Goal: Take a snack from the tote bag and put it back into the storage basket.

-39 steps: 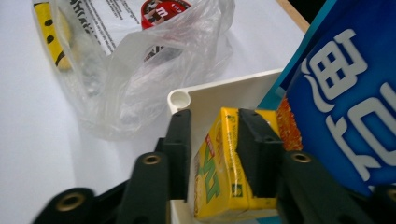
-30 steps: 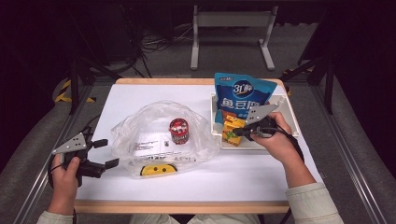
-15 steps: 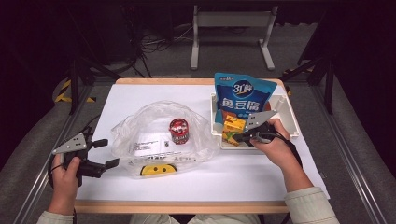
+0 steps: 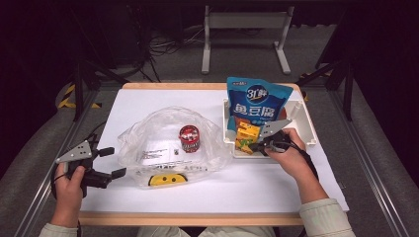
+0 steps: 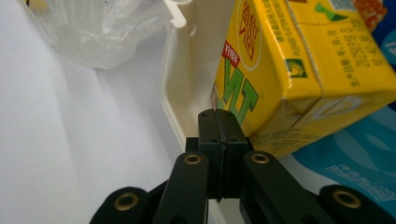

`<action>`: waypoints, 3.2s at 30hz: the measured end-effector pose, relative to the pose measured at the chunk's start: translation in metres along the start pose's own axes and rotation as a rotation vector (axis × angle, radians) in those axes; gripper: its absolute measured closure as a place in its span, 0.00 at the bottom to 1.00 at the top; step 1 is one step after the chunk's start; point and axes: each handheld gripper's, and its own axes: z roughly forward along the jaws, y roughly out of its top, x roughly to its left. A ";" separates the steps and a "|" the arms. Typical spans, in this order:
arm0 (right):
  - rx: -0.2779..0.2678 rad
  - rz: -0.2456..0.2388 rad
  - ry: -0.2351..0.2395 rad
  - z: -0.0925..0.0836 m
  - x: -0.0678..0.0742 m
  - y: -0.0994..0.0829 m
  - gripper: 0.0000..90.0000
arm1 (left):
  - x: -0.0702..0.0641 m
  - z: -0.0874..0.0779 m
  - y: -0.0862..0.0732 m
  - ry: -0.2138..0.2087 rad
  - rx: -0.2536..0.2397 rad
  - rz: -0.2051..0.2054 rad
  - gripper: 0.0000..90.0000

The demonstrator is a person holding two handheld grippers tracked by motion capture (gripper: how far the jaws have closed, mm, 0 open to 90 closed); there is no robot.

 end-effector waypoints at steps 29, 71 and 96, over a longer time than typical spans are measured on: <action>0.015 0.067 -0.037 0.000 -0.012 -0.015 1.00 | 0.000 0.000 0.000 -0.001 0.004 -0.001 0.05; -0.221 0.047 0.051 -0.020 0.042 0.083 0.34 | 0.001 0.003 0.002 -0.012 0.008 0.010 0.05; -0.209 -0.009 0.082 0.021 0.050 0.134 0.27 | 0.002 0.003 0.002 -0.013 0.005 0.012 0.05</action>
